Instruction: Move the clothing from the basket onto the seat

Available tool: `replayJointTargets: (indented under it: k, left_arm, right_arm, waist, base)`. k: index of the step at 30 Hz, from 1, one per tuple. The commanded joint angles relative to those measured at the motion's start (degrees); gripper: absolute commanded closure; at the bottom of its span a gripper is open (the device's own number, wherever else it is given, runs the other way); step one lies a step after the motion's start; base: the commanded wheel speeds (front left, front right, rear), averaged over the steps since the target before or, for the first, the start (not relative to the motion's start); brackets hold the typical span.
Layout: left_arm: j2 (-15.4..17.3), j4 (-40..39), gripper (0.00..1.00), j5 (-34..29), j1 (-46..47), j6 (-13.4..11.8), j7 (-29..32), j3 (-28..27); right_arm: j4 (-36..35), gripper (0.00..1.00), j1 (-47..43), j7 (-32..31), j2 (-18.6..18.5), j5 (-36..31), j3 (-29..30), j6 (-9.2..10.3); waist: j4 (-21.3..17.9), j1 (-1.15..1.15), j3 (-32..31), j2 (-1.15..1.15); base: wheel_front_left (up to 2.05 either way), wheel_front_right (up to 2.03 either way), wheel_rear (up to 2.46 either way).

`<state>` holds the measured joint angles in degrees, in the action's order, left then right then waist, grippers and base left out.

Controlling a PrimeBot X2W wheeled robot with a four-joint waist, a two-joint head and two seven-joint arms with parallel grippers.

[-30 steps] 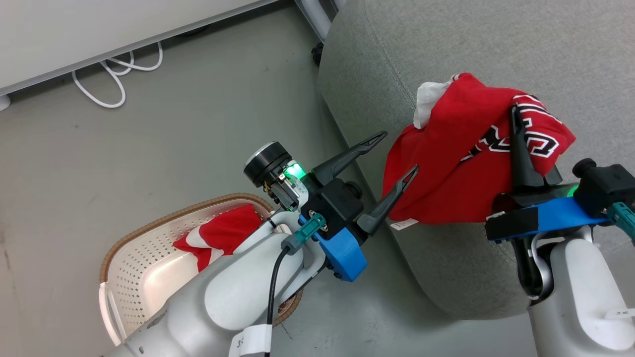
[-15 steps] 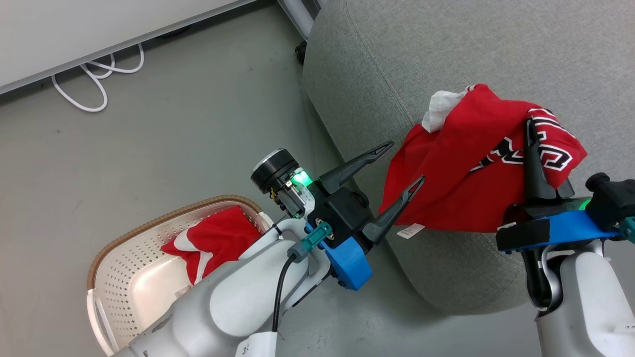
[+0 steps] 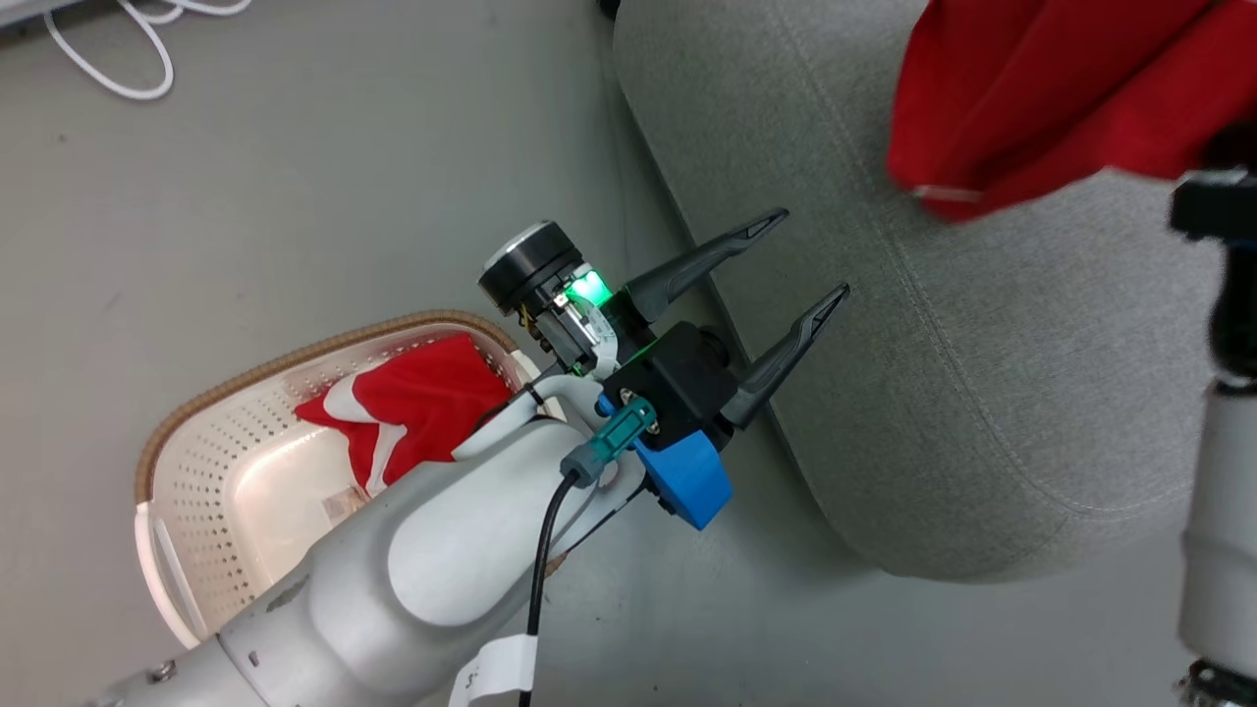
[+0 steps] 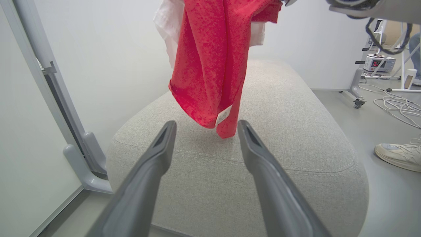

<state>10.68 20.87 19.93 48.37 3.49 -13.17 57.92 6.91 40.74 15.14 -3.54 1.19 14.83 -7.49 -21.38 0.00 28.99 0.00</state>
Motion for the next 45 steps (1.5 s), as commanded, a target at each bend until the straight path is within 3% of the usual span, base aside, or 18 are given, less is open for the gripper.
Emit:
replayJointTargets:
  k: [1,9,16,21,31,36,37,38,45]
  left_arm:
    - [0.57,-0.24,0.00,-0.39,1.03,-0.33,-0.03,-0.36]
    - [3.15,-4.48,0.00,-2.64,5.77,-0.57,2.17,-0.66]
    - [5.71,-7.89,0.00,-3.93,7.64,-0.52,4.30,-0.24]
    - [6.94,-9.75,0.00,-4.16,7.78,-0.40,5.50,0.43]
    - [7.24,-11.17,0.00,-3.90,8.39,-0.35,5.94,1.10]
    - [7.45,-10.88,0.00,-3.63,8.40,-0.67,5.46,1.08]
    - [7.54,-10.77,0.00,-3.55,8.37,-0.73,5.43,1.06]
    - [7.58,-10.64,0.00,-3.46,8.30,-0.78,5.31,1.06]
    - [6.24,-9.08,0.00,-2.77,6.99,-1.18,3.22,1.47]
  right_arm:
    - [-0.34,1.00,1.61,0.01,-0.69,-0.36,0.71,-0.01]
    - [-2.35,1.00,14.23,0.01,-9.13,-1.30,12.14,-0.01]
    - [3.94,1.00,18.65,0.00,-15.57,-0.88,18.71,-0.01]
    - [11.87,1.00,18.60,0.03,-15.68,-2.05,17.71,-0.01]
    - [23.83,1.00,14.74,-0.01,-10.50,-3.51,18.47,-0.01]
    - [26.52,1.00,13.23,0.01,-9.05,-2.52,18.51,-0.01]
    - [26.59,0.61,12.80,0.01,-8.66,-2.28,18.10,-0.01]
    - [26.47,0.00,12.36,0.01,-8.54,-2.28,17.70,-0.01]
    - [21.26,0.00,5.87,0.00,-6.87,-1.85,16.57,-0.01]
  waist:
    - [1.01,0.00,3.07,0.00]
    - [2.65,0.00,12.87,0.00]
    - [2.35,0.00,18.56,0.00]
    - [1.96,0.00,20.70,0.00]
    - [2.21,0.00,21.50,0.00]
    - [2.32,0.00,21.23,0.00]
    - [2.26,0.00,21.10,0.00]
    - [2.19,0.00,20.91,0.00]
    - [2.31,0.00,16.89,0.00]
  base:
    - [0.00,0.00,0.00]
    - [0.00,0.00,0.00]
    - [0.00,0.00,0.00]
    - [0.00,0.00,0.00]
    - [0.00,0.00,0.00]
    - [0.00,0.00,0.00]
    - [0.00,0.00,0.00]
    - [0.00,0.00,0.00]
    - [0.00,0.00,0.00]
